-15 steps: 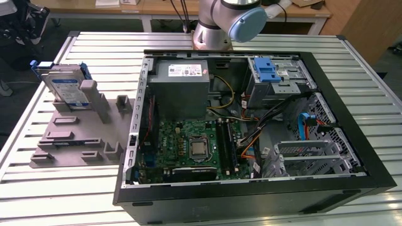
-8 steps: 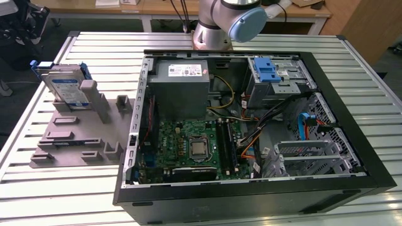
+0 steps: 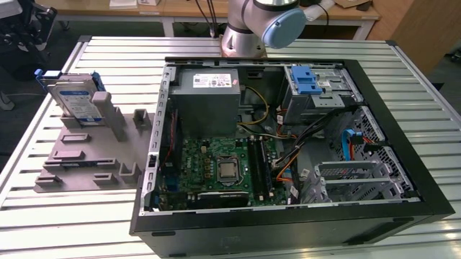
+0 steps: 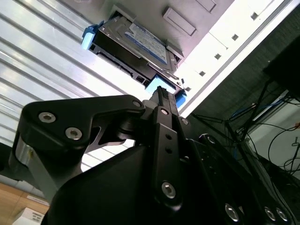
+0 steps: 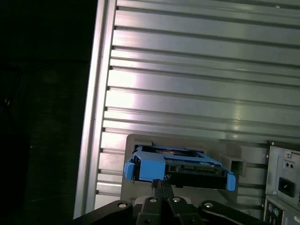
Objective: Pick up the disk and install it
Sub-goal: 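Pick up the disk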
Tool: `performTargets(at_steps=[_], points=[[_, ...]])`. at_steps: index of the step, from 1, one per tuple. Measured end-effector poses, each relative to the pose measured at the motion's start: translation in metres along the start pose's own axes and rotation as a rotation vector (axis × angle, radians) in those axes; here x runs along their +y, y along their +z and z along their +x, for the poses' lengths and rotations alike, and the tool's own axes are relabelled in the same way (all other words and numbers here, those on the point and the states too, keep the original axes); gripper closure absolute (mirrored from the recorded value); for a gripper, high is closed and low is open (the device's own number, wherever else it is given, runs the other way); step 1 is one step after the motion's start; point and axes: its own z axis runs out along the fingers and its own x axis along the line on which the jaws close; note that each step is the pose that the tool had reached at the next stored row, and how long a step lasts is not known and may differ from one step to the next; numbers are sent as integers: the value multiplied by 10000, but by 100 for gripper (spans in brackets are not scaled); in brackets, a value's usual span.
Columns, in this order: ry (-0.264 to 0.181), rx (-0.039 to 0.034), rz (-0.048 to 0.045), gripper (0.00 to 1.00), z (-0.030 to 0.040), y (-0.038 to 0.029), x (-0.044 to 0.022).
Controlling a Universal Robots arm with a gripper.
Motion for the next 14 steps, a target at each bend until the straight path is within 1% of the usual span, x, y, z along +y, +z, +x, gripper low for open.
performTargets(at_steps=[14], points=[[-414,18,-4,89,1,0,0]])
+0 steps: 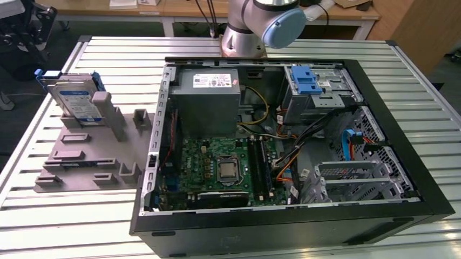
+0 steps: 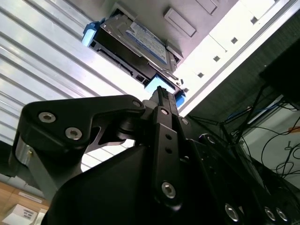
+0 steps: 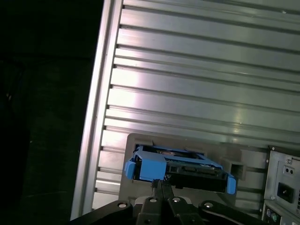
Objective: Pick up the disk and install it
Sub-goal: 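Pick up the disk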
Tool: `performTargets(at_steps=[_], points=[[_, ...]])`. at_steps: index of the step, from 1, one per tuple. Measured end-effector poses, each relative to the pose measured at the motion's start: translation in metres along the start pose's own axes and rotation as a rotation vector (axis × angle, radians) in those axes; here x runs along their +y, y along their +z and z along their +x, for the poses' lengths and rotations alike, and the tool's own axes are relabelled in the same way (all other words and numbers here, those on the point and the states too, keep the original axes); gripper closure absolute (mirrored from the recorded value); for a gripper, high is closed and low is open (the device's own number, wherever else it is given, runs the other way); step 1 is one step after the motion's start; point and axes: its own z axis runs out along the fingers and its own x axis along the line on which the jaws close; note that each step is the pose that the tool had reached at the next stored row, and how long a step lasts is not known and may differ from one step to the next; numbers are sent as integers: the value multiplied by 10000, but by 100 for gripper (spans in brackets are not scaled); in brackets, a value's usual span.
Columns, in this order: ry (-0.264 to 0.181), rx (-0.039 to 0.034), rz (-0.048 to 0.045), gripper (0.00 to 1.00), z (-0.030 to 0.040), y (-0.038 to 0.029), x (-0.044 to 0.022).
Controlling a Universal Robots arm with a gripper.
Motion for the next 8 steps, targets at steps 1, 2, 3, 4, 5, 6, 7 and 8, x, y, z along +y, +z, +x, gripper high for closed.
performTargets(at_steps=[1,2,3,4,5,6,7,8], points=[[-30,1,0,89,0,0,0],[-60,2,-1,89,0,0,0],[-92,4,-1,89,0,0,0],[-121,5,-1,89,0,0,0],[-149,7,-2,89,1,0,0],[-176,8,-2,89,1,0,0],[-203,9,-2,89,1,0,0],[-230,10,-2,89,1,0,0]])
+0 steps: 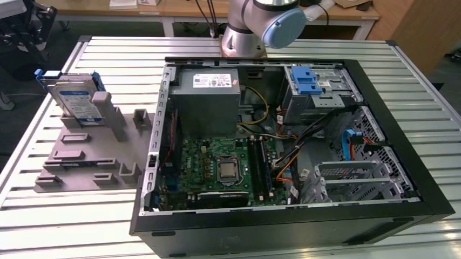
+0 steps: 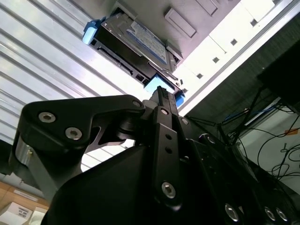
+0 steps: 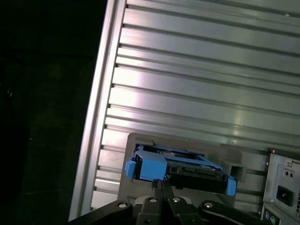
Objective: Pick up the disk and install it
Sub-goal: 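Pick up the disk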
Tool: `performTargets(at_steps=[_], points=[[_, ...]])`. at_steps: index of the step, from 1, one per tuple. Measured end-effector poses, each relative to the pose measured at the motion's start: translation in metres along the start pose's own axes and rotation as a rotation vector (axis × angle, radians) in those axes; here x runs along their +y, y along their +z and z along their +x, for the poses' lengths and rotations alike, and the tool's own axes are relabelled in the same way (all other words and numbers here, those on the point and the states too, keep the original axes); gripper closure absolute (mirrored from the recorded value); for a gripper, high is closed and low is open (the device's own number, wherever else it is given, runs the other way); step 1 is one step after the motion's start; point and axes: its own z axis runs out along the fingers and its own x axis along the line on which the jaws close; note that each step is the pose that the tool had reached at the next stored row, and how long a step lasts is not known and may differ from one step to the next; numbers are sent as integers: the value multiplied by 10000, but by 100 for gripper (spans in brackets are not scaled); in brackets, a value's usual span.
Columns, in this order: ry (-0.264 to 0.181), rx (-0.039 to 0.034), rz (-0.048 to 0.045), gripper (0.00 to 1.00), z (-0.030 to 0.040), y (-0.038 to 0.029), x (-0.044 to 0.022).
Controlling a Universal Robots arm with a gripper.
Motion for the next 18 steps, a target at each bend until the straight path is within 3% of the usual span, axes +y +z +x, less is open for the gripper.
performTargets(at_steps=[18], points=[[-492,20,-6,89,2,1,0]])
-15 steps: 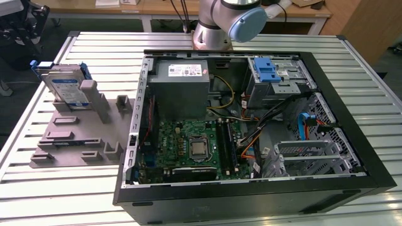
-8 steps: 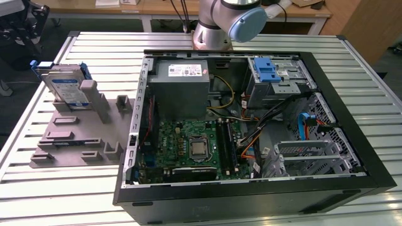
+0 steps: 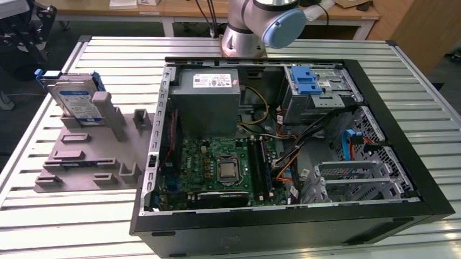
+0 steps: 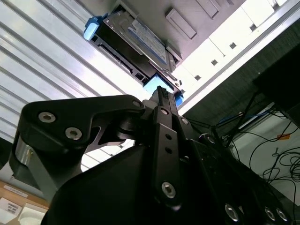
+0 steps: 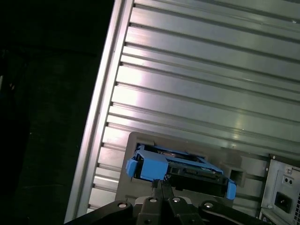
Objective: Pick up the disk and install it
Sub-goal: 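Pick up the disk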
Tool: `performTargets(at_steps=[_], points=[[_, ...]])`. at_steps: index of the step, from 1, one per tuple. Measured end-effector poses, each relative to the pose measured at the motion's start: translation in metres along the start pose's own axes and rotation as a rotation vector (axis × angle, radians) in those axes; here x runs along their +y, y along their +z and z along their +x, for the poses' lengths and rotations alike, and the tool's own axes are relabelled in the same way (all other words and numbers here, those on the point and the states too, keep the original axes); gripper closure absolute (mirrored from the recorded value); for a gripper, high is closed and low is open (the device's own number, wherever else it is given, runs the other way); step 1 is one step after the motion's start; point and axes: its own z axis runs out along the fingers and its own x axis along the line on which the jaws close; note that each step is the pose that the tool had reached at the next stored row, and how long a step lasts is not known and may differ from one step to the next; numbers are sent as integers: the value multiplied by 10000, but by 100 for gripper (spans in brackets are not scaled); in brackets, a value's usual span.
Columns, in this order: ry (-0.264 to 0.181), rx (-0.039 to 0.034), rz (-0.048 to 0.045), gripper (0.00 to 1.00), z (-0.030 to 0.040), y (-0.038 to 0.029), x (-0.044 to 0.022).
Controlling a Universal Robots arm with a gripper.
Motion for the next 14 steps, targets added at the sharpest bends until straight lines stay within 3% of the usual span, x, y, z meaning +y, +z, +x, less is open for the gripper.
performTargets(at_steps=[14], points=[[-394,17,-4,89,1,0,0]])
